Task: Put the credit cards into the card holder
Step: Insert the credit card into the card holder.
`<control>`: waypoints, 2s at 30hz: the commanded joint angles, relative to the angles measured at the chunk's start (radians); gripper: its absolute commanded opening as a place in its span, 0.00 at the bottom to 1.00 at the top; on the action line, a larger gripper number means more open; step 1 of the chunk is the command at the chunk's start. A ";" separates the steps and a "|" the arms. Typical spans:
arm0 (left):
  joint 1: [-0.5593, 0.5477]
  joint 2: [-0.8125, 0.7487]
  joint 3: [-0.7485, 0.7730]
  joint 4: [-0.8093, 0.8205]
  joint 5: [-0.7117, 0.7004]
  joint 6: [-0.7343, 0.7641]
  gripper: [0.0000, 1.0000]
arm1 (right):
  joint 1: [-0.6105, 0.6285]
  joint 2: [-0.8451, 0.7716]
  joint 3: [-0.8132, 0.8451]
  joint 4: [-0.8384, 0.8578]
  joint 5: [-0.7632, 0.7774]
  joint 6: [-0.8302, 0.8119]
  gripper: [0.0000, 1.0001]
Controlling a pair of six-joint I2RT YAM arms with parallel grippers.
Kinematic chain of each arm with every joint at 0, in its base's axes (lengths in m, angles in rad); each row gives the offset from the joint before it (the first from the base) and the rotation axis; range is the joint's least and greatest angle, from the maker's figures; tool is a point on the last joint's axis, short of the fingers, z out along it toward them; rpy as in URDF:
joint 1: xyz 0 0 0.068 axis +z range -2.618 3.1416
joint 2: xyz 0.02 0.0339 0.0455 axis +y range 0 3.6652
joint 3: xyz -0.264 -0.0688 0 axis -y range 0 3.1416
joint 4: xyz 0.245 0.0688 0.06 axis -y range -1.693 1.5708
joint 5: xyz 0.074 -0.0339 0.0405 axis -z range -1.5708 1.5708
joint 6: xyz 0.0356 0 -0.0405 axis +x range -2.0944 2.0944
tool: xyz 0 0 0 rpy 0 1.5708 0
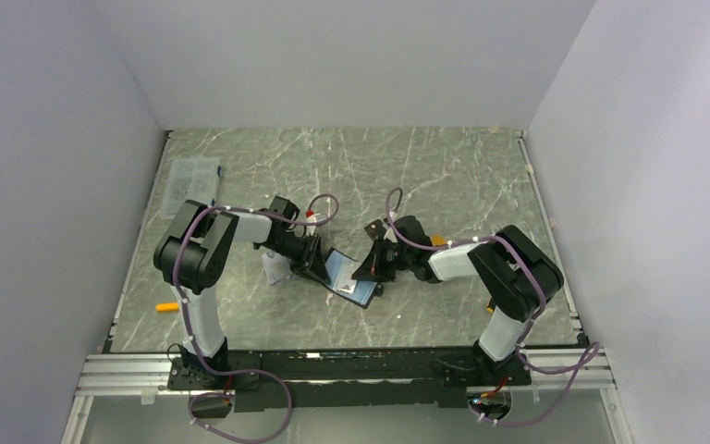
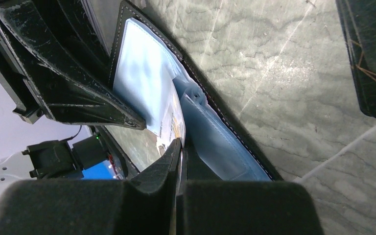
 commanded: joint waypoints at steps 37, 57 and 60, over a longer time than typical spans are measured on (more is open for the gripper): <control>-0.002 -0.025 -0.061 0.117 0.107 -0.032 0.20 | 0.069 0.017 -0.057 0.036 0.265 0.165 0.00; 0.087 -0.064 -0.037 0.090 0.115 -0.015 0.24 | 0.144 -0.006 0.138 -0.365 0.337 -0.032 0.48; 0.105 -0.074 -0.039 0.083 0.103 -0.010 0.24 | 0.154 -0.018 0.151 -0.424 0.361 -0.049 0.53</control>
